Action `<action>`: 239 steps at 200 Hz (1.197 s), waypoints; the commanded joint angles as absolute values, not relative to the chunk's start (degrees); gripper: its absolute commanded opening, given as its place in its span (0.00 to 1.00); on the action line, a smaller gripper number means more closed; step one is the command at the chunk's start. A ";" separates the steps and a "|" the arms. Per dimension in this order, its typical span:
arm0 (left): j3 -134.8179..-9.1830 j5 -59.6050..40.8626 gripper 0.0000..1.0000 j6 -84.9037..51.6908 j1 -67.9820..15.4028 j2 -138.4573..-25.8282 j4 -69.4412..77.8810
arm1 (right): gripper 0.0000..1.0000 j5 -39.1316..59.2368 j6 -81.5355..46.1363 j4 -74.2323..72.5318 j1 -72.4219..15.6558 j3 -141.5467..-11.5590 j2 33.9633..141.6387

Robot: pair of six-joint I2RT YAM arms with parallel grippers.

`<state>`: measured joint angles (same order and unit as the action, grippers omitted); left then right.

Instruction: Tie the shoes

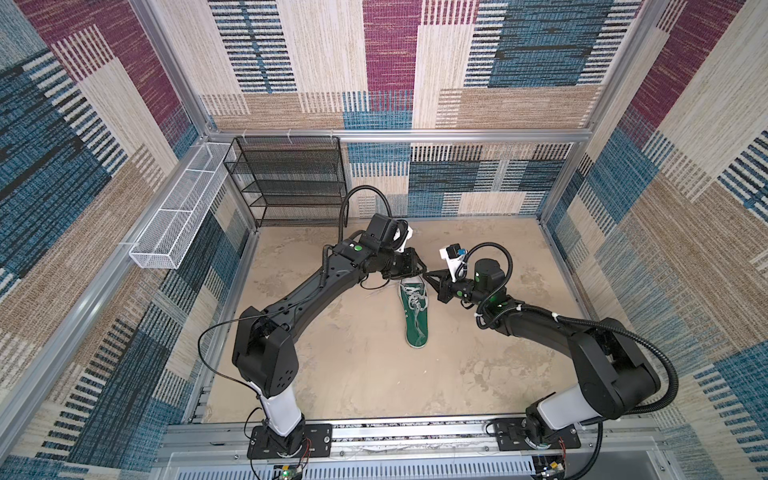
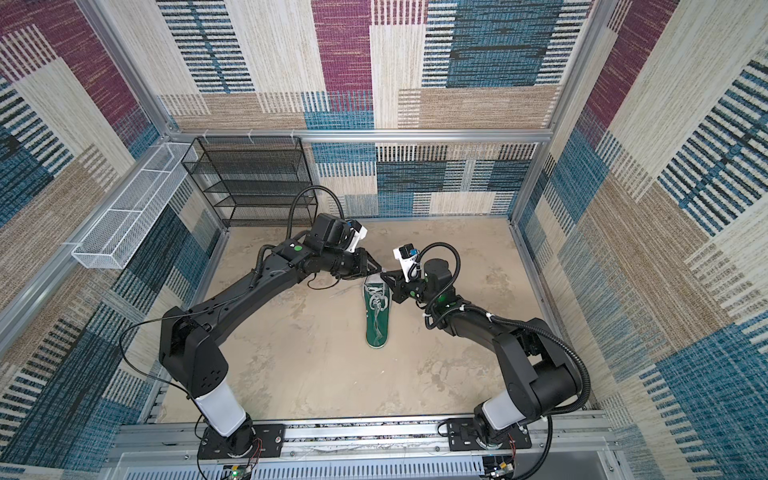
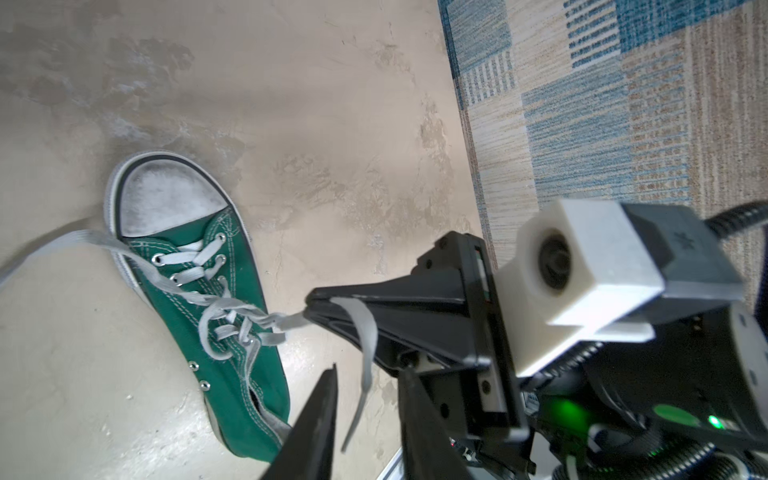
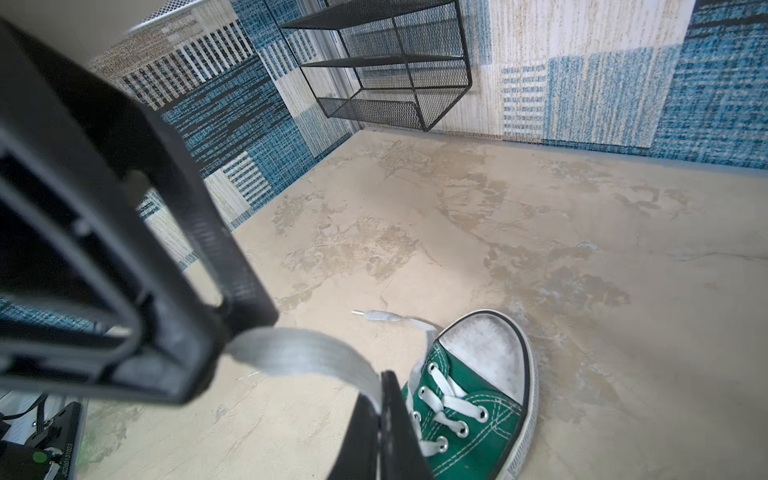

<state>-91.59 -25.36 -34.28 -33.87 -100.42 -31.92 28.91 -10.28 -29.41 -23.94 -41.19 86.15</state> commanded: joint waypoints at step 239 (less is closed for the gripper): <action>-96.11 0.18 0.34 -11.25 -28.51 -124.28 -40.08 | 0.00 26.63 -10.35 -25.31 -24.04 -40.26 83.65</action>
<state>-95.92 1.04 -11.42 -28.05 -123.68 -39.59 27.14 -10.59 -25.04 -23.92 -40.12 83.70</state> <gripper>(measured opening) 0.358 0.056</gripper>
